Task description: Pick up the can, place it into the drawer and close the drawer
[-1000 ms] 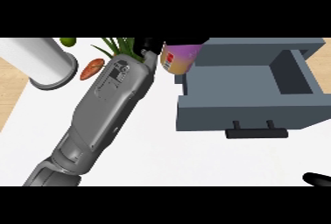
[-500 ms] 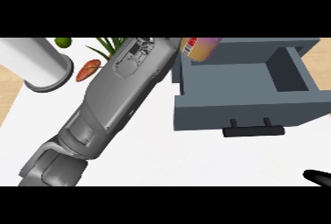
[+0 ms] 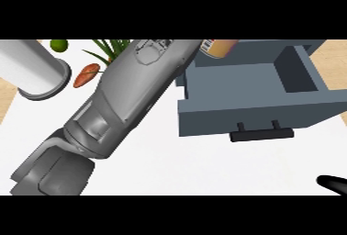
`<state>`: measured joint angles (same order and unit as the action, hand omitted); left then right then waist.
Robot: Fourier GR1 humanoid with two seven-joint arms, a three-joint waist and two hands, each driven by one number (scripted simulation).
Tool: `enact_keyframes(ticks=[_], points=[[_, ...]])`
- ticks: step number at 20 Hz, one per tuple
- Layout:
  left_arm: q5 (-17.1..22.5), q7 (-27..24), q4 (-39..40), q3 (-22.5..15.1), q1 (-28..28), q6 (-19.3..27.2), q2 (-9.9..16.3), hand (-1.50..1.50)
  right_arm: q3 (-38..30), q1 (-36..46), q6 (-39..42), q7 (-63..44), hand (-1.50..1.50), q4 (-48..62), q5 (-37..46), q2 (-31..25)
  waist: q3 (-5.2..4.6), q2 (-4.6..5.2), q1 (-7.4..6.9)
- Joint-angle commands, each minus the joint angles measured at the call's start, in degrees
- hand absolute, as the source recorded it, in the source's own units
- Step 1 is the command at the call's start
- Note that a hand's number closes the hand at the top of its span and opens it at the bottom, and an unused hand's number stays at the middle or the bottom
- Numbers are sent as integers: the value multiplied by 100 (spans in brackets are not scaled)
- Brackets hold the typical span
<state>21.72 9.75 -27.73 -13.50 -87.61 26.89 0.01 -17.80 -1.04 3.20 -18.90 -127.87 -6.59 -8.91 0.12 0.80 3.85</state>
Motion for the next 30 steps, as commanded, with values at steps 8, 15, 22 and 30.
enact_keyframes(ticks=[8, 15, 22, 30], points=[[373, -384, 846, -423, -422, 790, 0, -150, 159, 293, -10, -323, -150, -152, 45, -139, 5, 49, 185], [593, -538, 1009, -510, -569, 966, 0, -150, 65, 384, 242, 47, -150, 146, 258, -453, 11, 71, 227], [968, -681, 1104, -321, -702, 1081, 0, -150, 604, 734, 353, 280, -150, -39, 1060, -722, 7, 102, 277], [1300, -969, 977, -241, -627, 1007, 0, -150, 1354, 1335, 278, 931, -150, 1261, 2853, -1148, 3, 115, -41]])
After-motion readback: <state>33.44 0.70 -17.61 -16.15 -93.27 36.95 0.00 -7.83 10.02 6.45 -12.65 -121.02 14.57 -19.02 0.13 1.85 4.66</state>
